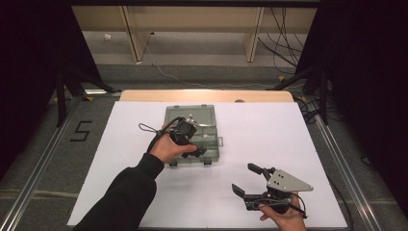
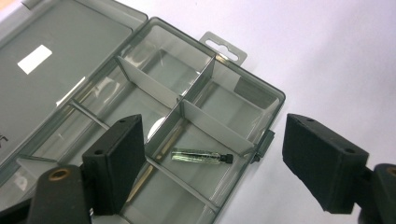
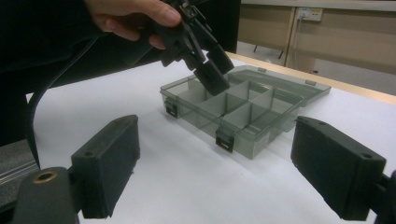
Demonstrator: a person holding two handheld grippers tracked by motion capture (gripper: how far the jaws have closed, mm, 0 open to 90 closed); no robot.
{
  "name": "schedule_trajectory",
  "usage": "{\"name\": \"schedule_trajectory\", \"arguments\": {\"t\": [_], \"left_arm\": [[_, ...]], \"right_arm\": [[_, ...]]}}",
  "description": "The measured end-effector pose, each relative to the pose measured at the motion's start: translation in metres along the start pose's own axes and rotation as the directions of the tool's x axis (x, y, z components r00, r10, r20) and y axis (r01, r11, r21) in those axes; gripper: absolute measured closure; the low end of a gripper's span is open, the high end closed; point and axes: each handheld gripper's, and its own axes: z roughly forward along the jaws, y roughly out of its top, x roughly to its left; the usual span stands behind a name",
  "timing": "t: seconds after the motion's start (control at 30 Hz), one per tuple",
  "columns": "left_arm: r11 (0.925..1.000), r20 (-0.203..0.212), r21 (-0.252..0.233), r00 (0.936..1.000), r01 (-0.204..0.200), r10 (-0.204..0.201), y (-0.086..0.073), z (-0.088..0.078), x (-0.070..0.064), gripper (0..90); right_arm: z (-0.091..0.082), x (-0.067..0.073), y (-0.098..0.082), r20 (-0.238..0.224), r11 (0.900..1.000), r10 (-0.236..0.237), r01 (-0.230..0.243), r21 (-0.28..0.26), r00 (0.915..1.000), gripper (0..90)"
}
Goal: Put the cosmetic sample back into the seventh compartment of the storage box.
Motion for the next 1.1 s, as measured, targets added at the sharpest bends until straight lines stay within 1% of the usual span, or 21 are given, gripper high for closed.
{"name": "schedule_trajectory", "arguments": {"t": [0.03,0.07,0.13,0.17,0.27,0.37,0.4,0.43,0.47,0.5,0.57,0.6,0.63,0.67,0.7,0.77,0.8,0.9,1.0,1.03,1.1], "left_arm": [[0.9997,0.002,-0.023,1.0000,0.009,-0.009,-0.002,-0.001,-0.001,21.1],[0.9994,0.006,-0.033,1.0000,-0.005,0.006,-0.004,-0.002,0.000,21.1],[0.9984,0.009,-0.056,1.0000,0.004,-0.003,-0.008,-0.004,-0.002,21.1],[0.9975,0.011,-0.070,0.9999,0.009,-0.008,-0.010,-0.004,-0.003,21.0],[0.9958,0.016,-0.091,0.9999,0.007,-0.005,-0.013,-0.007,-0.004,20.8],[0.9911,0.011,-0.133,0.9999,0.011,-0.010,-0.016,-0.009,-0.007,20.6],[0.9889,0.013,-0.148,0.9998,0.014,-0.012,-0.017,-0.010,-0.007,20.6],[0.9870,0.030,-0.160,0.9995,0.013,-0.008,-0.018,-0.010,-0.007,20.7],[0.9851,0.027,-0.171,0.9996,0.016,-0.012,-0.018,-0.011,-0.007,20.5],[0.9842,0.029,-0.177,0.9995,0.015,-0.010,-0.019,-0.011,-0.008,20.4],[0.9821,0.021,-0.188,0.9997,0.012,-0.008,-0.020,-0.011,-0.009,20.4],[0.9821,0.029,-0.188,0.9996,0.013,-0.008,-0.020,-0.011,-0.009,20.4],[0.9818,0.028,-0.190,0.9996,0.013,-0.008,-0.021,-0.011,-0.010,20.2],[0.9814,0.029,-0.192,0.9996,0.007,-0.001,-0.021,-0.011,-0.010,20.1],[0.9804,0.021,-0.197,0.9998,0.004,0.000,-0.022,-0.011,-0.010,20.1],[0.9780,0.025,-0.209,0.9997,0.007,-0.002,-0.023,-0.012,-0.010,19.8],[0.9763,0.021,-0.216,0.9998,0.009,-0.005,-0.023,-0.013,-0.011,19.5],[0.9668,0.032,-0.255,0.9994,0.020,-0.013,-0.025,-0.014,-0.012,19.4],[0.9604,0.036,-0.277,0.9992,0.027,-0.018,-0.027,-0.016,-0.013,19.8],[0.9620,0.047,-0.272,0.9989,0.021,-0.009,-0.028,-0.017,-0.012,19.8],[0.9585,0.037,-0.284,0.9992,0.022,-0.012,-0.029,-0.017,-0.013,19.7]], "right_arm": [[0.000,0.000,0.000,0.000,1.000,0.000,0.000,0.000,1.0000,16.6],[0.000,0.000,0.000,0.000,1.000,-0.001,0.001,0.001,1.0000,16.6],[0.001,-0.001,0.000,0.003,1.000,-0.014,0.014,-0.009,0.9999,16.6],[0.001,0.000,0.000,-0.008,1.000,0.004,-0.004,-0.008,1.0000,16.6],[0.001,0.001,0.000,0.004,1.000,0.000,0.000,-0.005,1.0000,16.6],[0.001,0.000,0.000,-0.002,1.000,0.001,-0.001,-0.004,1.0000,16.6],[0.001,-0.001,0.000,0.005,1.000,-0.019,0.019,-0.013,0.9998,16.6],[0.001,-0.001,0.000,0.006,1.000,-0.020,0.020,-0.015,0.9998,16.6],[0.001,-0.001,0.000,0.005,1.000,-0.020,0.020,-0.014,0.9998,16.6],[0.000,0.000,0.000,0.000,1.000,-0.001,0.001,0.000,1.0000,16.6],[0.000,0.000,0.000,0.000,1.000,-0.001,0.001,0.000,1.0000,16.6],[0.002,0.001,-0.001,-0.012,1.000,0.009,-0.010,-0.021,0.9999,16.6],[0.000,0.000,0.000,0.002,1.000,-0.008,0.008,-0.006,1.0000,16.5],[0.001,-0.001,0.000,0.007,1.000,-0.014,0.014,-0.016,0.9999,16.6],[0.000,0.000,0.000,0.000,1.000,-0.002,0.002,-0.001,1.0000,16.6],[0.002,0.001,-0.001,-0.012,1.000,0.009,-0.009,-0.024,0.9999,16.6],[0.000,0.000,0.000,0.001,1.000,-0.003,0.003,-0.001,1.0000,16.6],[0.000,-0.001,0.000,0.007,1.000,-0.024,0.024,-0.019,0.9997,16.6],[0.000,-0.001,0.000,0.006,1.000,-0.025,0.026,-0.017,0.9997,16.6],[0.000,-0.001,0.000,0.006,1.000,-0.025,0.026,-0.017,0.9997,16.6],[0.000,0.001,0.000,-0.001,1.000,0.000,0.000,-0.003,1.0000,16.6]]}}
